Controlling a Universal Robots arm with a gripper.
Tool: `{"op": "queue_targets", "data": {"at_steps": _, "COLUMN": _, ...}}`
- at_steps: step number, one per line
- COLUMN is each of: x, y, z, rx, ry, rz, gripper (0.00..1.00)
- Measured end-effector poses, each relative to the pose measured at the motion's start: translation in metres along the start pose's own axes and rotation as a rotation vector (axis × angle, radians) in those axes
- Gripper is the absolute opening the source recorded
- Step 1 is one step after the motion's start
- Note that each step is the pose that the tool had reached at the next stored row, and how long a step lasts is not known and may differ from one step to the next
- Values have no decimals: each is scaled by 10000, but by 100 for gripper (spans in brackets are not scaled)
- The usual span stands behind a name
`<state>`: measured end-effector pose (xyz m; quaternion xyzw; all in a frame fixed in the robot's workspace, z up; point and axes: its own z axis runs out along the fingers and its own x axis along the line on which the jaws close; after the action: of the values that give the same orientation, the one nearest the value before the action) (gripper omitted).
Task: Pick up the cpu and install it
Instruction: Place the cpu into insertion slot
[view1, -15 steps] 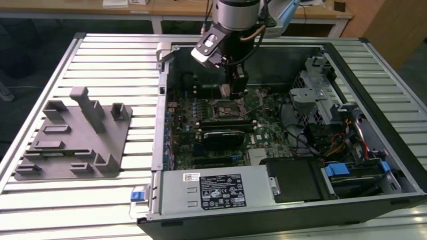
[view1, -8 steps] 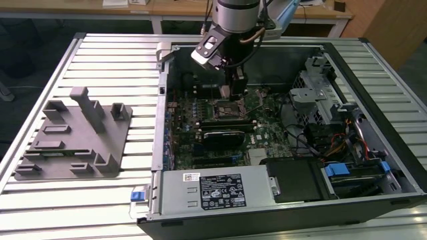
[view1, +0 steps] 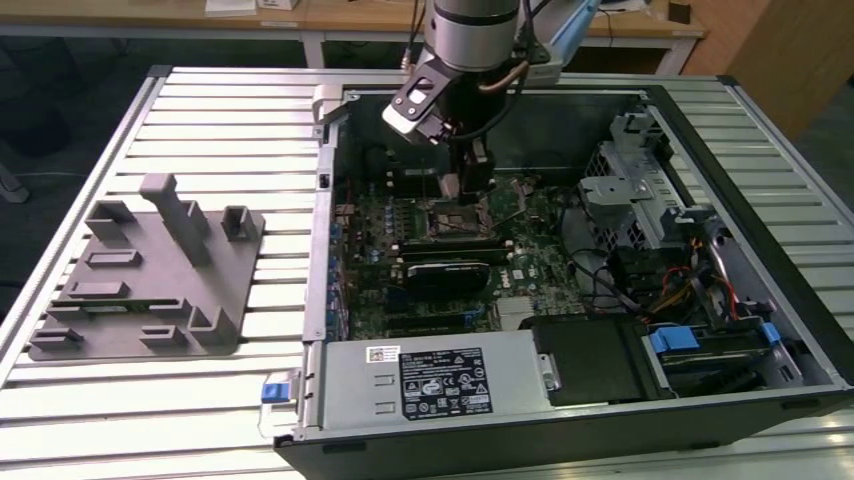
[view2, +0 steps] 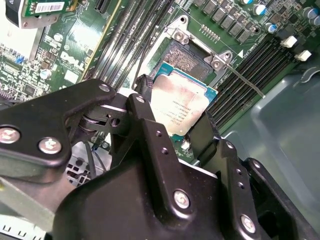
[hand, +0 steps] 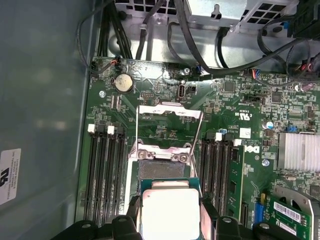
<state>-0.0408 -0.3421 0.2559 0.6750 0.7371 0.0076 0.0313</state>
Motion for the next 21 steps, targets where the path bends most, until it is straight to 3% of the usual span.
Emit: {"op": "queue_targets", "data": {"at_steps": 21, "x": 7, "y": -10, "z": 181, "rx": 2, "ry": -3, "rz": 69, "gripper": 55}}
